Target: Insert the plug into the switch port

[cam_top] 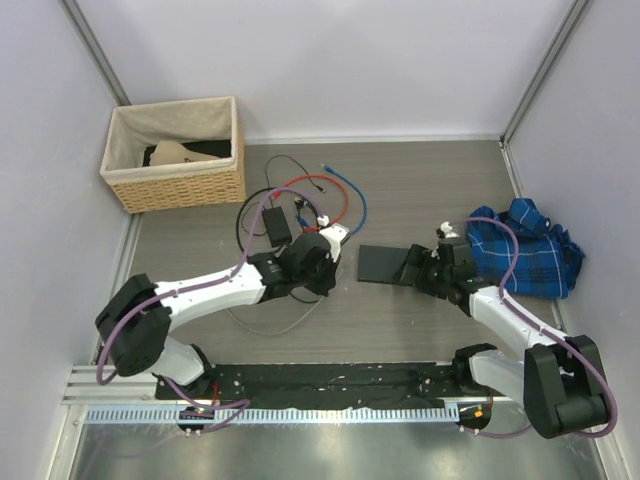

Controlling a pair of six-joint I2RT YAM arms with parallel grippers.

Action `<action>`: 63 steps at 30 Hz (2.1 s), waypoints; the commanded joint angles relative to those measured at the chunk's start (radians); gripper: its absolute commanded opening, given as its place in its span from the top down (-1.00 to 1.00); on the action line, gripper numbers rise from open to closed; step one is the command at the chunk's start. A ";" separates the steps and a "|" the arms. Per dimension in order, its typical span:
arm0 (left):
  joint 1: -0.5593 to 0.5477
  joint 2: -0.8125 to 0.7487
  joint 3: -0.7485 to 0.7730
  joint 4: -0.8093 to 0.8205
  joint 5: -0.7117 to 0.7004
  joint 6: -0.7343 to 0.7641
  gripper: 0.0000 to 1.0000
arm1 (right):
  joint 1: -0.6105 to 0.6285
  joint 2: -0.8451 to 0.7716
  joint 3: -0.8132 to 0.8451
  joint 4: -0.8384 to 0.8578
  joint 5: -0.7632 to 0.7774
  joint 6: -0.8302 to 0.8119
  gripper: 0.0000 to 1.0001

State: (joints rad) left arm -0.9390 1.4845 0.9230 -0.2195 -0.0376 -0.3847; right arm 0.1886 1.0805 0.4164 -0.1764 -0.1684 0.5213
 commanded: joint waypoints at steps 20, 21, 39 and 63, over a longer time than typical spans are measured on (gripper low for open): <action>0.074 -0.271 -0.107 0.150 0.435 -0.056 0.99 | 0.222 -0.226 0.070 0.403 -0.272 0.221 -0.75; 0.074 -0.273 -0.104 0.164 0.452 -0.057 1.00 | 0.224 -0.199 0.081 0.432 -0.281 0.230 -0.74; 0.074 -0.242 -0.084 0.342 0.539 -0.152 1.00 | 0.239 -0.126 0.048 0.650 -0.396 0.309 0.03; -0.230 -0.340 -0.027 0.198 -0.257 0.254 -0.29 | 0.466 -0.154 0.311 -0.083 0.269 0.539 0.98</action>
State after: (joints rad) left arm -1.0863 1.1381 0.8650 -0.0345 -0.0158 -0.2897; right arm 0.6037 0.9031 0.6609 -0.1337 -0.0750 0.9463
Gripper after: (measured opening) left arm 0.633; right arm 0.169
